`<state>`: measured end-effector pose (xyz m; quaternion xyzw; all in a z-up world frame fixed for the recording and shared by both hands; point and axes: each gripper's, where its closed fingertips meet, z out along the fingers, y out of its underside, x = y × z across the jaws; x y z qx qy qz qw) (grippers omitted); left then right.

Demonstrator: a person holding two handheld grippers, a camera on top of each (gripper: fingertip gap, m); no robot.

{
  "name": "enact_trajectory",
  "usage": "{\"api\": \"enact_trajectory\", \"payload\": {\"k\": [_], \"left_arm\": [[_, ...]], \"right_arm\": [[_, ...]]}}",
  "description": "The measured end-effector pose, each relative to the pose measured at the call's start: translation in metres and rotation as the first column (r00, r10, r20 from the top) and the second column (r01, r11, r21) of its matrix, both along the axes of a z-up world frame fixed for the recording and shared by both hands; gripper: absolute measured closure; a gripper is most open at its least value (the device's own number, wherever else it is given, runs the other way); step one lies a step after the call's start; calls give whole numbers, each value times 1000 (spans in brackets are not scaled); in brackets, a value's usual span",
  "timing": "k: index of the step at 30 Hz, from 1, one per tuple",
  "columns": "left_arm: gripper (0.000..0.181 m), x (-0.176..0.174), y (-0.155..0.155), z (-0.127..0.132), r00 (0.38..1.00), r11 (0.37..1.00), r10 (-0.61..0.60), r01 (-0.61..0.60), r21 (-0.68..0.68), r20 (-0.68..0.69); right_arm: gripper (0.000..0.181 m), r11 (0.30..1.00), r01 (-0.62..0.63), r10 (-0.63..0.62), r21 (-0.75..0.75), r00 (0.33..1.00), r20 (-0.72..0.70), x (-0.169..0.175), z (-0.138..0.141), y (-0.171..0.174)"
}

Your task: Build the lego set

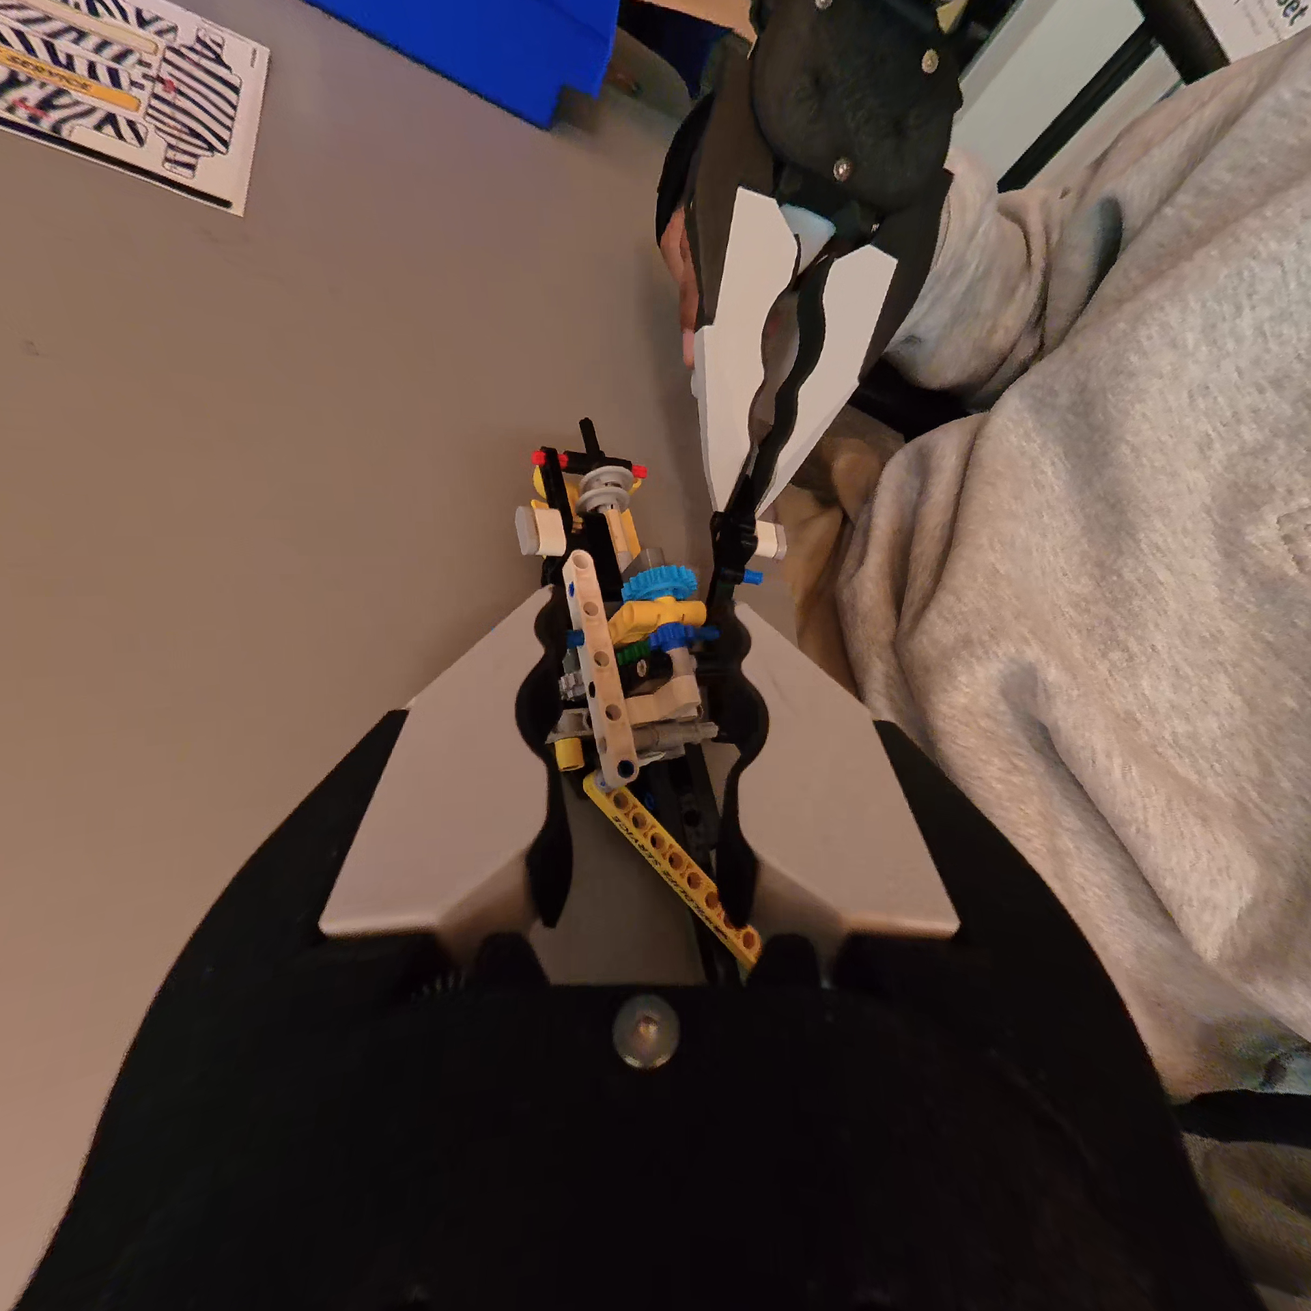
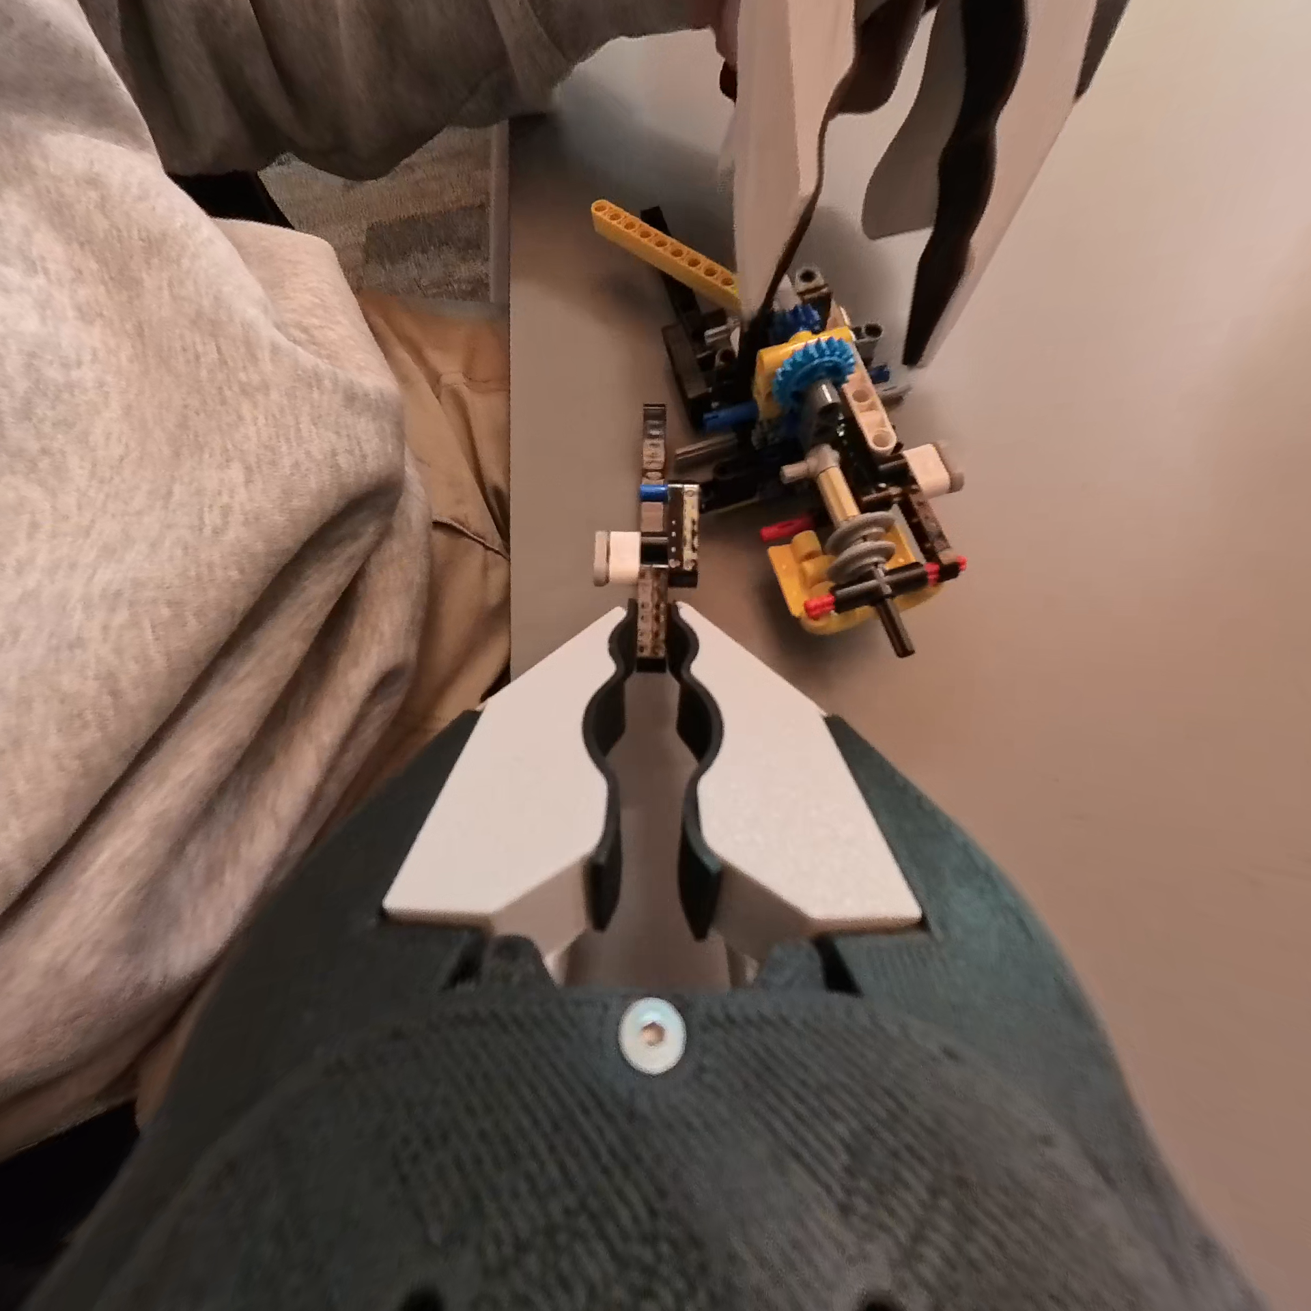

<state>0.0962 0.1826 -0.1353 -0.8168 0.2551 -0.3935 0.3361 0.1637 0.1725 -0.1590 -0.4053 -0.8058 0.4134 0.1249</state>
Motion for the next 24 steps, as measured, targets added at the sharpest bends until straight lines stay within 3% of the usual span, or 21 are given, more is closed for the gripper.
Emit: {"api": "enact_trajectory", "payload": {"k": [8,13,17,21,24], "left_arm": [[138,-5,3,15,997,997,50,-53,49,53],[133,-14,5,30,974,973,179,-196,122,136],[132,-35,-2,39,916,906,345,-383,183,207],[133,-58,-14,45,815,793,480,-562,237,325],[133,-73,-19,51,768,759,508,-613,218,391]], "right_arm": [[175,995,32,-34,-96,999,-21,2,8,0],[175,964,125,-140,-234,989,-47,2,18,4],[175,935,172,-209,-310,974,-91,-1,32,13],[175,907,89,-176,-412,968,-177,-21,66,10],[176,899,22,-141,-437,960,-242,-44,93,7]]}}
